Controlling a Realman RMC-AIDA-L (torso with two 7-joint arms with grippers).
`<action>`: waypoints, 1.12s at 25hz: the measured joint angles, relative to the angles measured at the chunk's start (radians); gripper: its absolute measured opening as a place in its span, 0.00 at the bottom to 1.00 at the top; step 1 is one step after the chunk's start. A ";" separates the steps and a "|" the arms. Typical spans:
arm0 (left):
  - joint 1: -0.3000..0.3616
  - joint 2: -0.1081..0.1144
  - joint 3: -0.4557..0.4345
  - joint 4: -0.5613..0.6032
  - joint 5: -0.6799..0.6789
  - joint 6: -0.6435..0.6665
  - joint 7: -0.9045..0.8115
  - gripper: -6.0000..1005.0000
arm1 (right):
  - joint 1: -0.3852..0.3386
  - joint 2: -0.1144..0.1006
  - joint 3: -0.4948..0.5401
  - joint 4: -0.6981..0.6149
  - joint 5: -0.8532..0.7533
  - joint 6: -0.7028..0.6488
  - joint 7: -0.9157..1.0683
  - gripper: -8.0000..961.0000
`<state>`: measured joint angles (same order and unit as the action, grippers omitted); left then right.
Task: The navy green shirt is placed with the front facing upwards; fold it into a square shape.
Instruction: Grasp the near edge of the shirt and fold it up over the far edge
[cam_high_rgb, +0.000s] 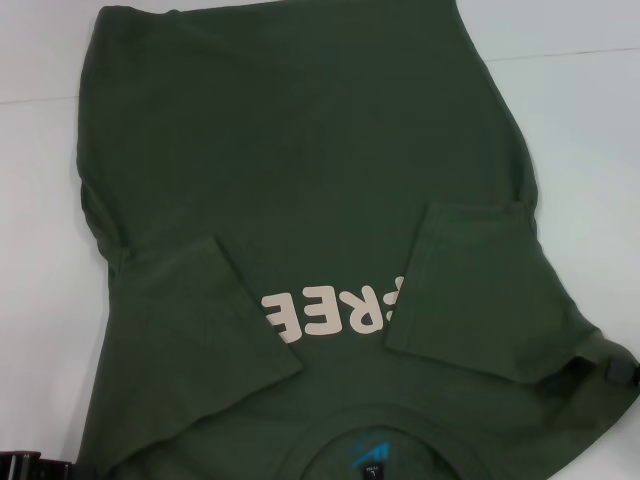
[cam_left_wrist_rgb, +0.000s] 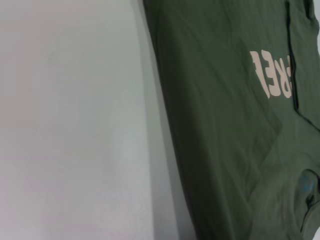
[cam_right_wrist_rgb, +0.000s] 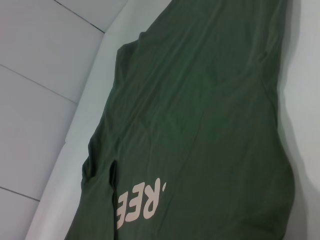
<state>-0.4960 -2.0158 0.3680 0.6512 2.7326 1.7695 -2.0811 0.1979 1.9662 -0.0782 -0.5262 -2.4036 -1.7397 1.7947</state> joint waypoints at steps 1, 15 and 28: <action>-0.001 0.000 0.000 -0.001 0.000 0.001 0.001 0.03 | 0.000 0.000 0.000 0.000 0.000 0.000 0.000 0.09; 0.027 0.008 -0.024 0.018 0.002 0.078 0.063 0.03 | -0.044 0.010 0.020 -0.010 -0.001 -0.018 -0.012 0.08; 0.059 0.008 -0.038 0.027 0.013 0.083 0.094 0.03 | -0.064 0.014 0.072 -0.011 -0.001 -0.020 -0.024 0.09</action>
<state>-0.4371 -2.0079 0.3298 0.6785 2.7458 1.8530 -1.9871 0.1343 1.9800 -0.0067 -0.5372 -2.4049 -1.7596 1.7705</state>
